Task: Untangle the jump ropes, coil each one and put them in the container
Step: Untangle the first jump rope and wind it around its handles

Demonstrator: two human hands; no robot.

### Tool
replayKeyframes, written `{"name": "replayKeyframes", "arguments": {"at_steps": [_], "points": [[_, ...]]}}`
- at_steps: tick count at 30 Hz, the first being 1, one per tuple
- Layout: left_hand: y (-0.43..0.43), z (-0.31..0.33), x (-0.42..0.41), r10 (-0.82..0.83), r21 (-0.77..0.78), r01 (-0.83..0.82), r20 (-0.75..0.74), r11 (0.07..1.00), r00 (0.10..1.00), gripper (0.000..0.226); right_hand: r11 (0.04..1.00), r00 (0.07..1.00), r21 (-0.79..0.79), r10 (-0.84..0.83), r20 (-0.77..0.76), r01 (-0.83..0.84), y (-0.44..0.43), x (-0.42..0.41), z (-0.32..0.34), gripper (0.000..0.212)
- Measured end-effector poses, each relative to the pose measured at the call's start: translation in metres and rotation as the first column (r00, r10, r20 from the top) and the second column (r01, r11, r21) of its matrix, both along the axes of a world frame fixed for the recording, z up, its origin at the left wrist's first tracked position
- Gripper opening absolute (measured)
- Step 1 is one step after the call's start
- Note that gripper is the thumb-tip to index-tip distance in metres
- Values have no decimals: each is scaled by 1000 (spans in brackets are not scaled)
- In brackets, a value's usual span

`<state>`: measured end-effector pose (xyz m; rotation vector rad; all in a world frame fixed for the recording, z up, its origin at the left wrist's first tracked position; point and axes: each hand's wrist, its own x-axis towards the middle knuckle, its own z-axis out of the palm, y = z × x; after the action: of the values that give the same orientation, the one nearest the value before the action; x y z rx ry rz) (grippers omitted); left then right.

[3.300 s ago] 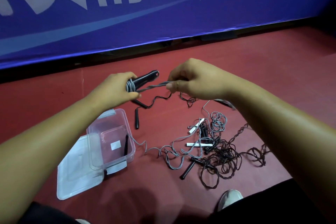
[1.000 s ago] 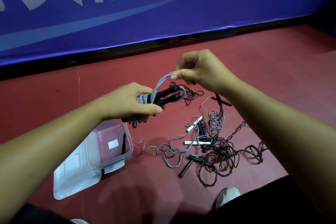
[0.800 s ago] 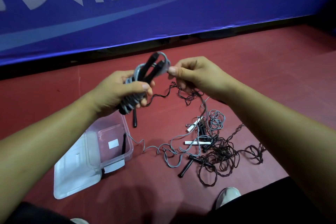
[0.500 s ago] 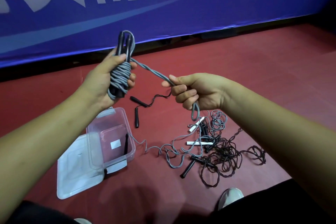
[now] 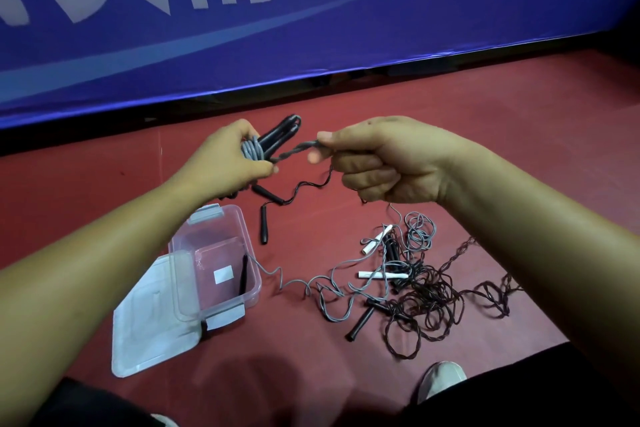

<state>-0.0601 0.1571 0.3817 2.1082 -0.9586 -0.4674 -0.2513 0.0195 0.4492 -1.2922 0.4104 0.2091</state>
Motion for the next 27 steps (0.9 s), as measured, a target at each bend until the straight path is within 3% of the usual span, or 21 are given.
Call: {"name": "replayKeyframes", "arguments": {"at_steps": [4,7,10,13,16,18,22,25,27], "points": [[-2,3,-19,-57,102,44,121,994,991,47,995,996,-99,0,84,8,8,3,5,27],[-3,6,-32,-128,137,123,29,983,991,50,993,989,-93,-59,132,72,3,3,7,19],[-1,7,-45,-242,142,249,-68,958,968,33,987,983,-121,-86,162,107,-6,2,5,18],[3,5,-55,-416,140,427,-101,894,904,11,977,984,-189,-72,163,102,-14,2,-4,22],[9,4,-56,-561,101,581,-174,808,810,15,959,986,-256,-84,143,119,-24,2,-15,23],[10,4,-59,-599,-14,615,-241,789,763,12,952,990,-280,-96,107,123,-32,1,-23,25],[5,5,-58,-542,-327,434,-441,840,716,46,968,995,-227,-103,11,103,-44,-1,-39,53],[1,6,-54,-508,-495,220,-577,840,640,52,984,993,-162,-89,-72,76,-44,-1,-40,24],[-1,7,-50,-489,-535,107,-651,838,580,50,995,993,-92,-50,-103,41,-43,0,-38,24]]}}
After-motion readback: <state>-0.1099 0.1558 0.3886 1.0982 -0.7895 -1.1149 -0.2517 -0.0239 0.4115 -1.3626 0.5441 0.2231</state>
